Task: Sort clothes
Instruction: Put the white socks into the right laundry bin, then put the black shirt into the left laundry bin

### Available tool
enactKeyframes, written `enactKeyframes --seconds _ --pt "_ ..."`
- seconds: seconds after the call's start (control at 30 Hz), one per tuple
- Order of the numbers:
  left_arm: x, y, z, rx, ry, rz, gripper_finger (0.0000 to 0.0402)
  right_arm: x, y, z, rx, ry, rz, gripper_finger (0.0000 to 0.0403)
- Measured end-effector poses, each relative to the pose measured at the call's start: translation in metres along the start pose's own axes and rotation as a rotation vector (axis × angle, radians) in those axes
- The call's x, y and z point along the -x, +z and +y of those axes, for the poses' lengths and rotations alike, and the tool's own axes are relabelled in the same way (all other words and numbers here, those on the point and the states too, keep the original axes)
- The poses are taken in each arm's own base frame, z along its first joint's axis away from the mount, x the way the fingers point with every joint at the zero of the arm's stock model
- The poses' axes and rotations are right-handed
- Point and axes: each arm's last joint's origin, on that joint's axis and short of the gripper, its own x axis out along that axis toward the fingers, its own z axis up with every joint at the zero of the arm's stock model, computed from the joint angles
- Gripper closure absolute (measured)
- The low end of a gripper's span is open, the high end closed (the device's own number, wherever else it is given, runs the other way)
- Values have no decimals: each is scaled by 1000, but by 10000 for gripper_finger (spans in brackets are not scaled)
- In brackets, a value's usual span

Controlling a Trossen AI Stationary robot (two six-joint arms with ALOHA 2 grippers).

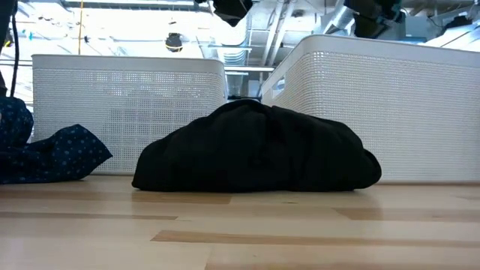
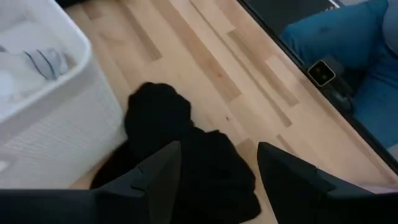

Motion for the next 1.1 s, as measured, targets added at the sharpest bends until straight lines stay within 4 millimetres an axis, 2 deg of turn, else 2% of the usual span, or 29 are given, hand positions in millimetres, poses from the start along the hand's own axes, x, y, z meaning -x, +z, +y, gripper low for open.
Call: enactKeyframes --seconds 0.3,0.47,0.67,0.8,0.93,1.1 --pt "-16 10 -28 -3 20 59 194 2 -7 7 -2 37 17 207" --pt "-36 -3 -38 15 57 168 194 7 -9 9 12 59 1 155" --pt "-60 -24 -49 57 55 265 194 21 -10 16 22 138 -74 148" --pt "-70 -31 -60 60 65 318 194 35 -11 28 63 231 -152 148" --pt "-75 -29 -71 34 116 344 194 51 -13 44 121 342 -243 148" --pt "-70 -19 -88 -14 210 311 194 71 -17 69 204 469 -338 148"
